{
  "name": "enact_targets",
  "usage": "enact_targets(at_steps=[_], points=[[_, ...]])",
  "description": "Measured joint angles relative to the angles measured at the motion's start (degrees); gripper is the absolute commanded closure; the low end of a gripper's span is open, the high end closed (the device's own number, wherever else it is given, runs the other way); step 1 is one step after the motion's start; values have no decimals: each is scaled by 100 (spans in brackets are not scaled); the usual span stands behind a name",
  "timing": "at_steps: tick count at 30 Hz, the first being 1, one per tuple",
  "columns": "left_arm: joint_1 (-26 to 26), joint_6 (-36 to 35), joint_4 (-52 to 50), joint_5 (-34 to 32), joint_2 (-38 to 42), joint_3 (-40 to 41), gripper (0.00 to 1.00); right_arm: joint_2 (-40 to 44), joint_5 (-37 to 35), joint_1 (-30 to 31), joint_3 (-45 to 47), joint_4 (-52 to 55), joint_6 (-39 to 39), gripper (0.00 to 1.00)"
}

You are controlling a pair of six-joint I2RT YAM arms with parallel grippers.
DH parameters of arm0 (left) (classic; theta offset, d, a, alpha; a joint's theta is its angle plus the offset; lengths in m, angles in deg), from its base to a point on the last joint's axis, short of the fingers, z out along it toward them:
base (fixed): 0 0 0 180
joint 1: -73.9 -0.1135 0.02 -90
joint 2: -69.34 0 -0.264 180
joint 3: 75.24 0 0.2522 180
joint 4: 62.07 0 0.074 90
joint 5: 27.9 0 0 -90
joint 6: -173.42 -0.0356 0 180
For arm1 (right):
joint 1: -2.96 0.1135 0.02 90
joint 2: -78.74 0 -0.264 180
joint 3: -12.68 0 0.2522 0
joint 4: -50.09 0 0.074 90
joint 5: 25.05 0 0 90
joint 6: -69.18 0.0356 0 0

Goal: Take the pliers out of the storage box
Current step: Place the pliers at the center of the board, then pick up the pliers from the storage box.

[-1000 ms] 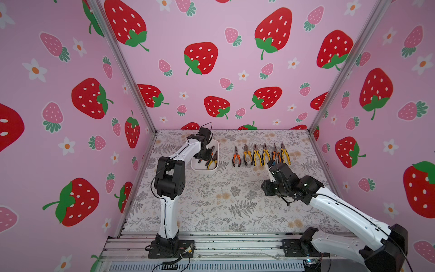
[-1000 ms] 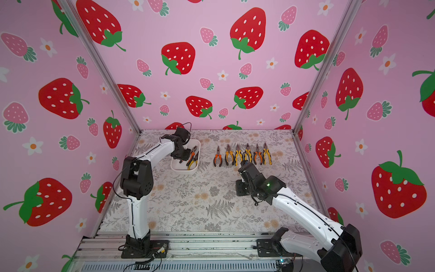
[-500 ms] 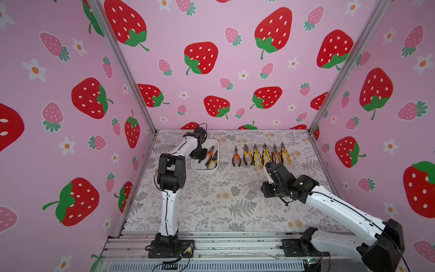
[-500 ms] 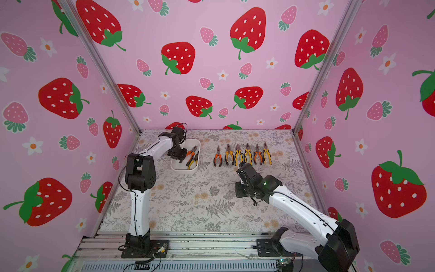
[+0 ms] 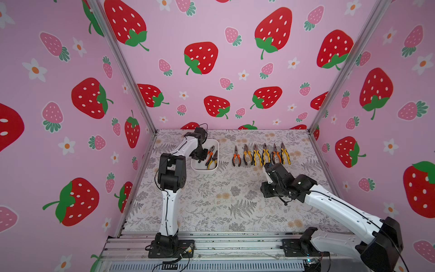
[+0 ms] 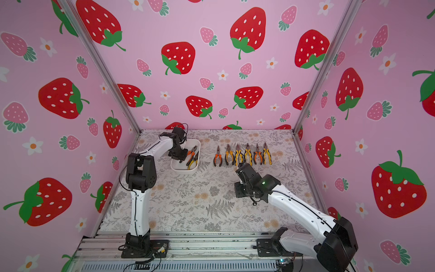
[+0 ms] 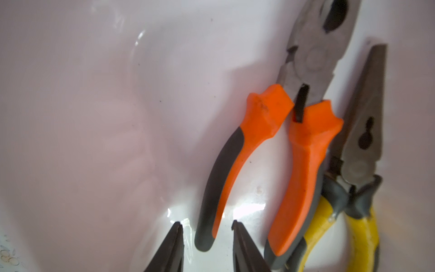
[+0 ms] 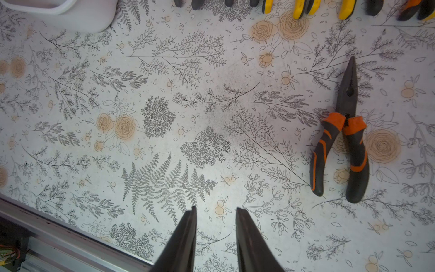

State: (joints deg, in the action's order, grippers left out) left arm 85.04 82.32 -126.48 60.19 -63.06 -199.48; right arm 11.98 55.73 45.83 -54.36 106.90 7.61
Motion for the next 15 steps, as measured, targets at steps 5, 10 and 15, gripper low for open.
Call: enact_targets(at_steps=[5, 10, 15], points=[[24, 28, -46, -24, -192, -146, 64, 0, 4, 0, 0, -2, 2, 67], [24, 101, -63, -39, -203, -151, 87, 0, 20, 0, 0, -13, 2, 67], [35, 92, -105, -66, -212, -168, 100, 0, 20, 0, 0, -39, 2, 67]])
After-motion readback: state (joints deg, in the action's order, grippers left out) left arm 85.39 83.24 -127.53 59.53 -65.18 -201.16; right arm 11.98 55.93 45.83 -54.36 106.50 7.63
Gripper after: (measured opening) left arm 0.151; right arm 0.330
